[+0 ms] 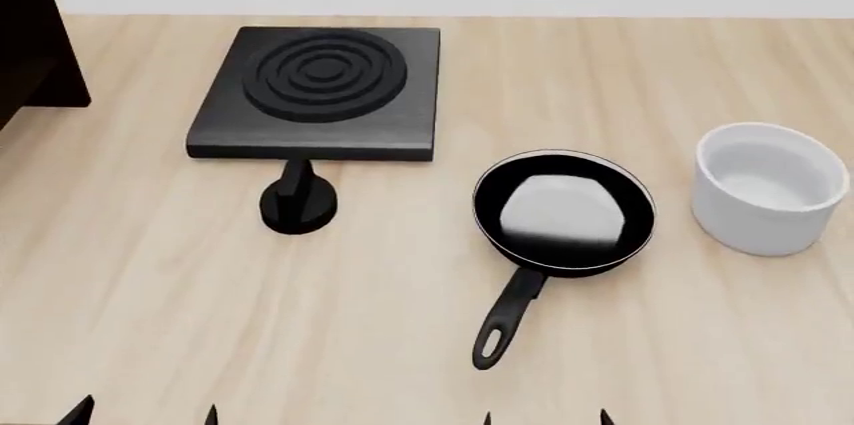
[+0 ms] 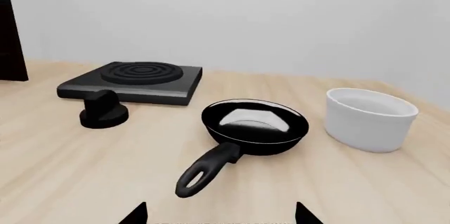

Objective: Put the frying pan under the cabinet shelf.

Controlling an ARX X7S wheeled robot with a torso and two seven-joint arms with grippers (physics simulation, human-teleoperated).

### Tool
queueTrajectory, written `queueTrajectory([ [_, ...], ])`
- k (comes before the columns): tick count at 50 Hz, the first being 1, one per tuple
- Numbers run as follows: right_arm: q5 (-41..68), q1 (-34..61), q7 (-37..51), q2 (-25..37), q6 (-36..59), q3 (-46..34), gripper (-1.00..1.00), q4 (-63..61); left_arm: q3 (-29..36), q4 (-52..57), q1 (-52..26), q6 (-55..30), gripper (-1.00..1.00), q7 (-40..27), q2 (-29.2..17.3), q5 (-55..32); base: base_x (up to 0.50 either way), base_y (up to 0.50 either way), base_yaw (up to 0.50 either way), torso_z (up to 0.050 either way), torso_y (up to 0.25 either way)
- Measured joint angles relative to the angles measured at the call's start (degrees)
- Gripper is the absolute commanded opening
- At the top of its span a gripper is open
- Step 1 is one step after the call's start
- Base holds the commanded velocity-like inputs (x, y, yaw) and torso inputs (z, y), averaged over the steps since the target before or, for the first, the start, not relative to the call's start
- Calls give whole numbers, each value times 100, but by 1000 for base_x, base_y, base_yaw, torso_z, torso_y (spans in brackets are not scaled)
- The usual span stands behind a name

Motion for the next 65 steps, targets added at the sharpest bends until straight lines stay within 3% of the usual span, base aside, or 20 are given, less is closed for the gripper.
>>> queueTrajectory([
  [19, 40, -81, 167, 213, 402, -184, 100, -500, 243, 451, 77, -292, 100, -171, -210, 48, 0, 0, 0, 50, 57],
  [65, 51, -18, 463, 520, 895, -473, 100, -1030, 521, 695, 47, -557, 100, -409, -517, -68, 6, 500, 0, 50, 57],
])
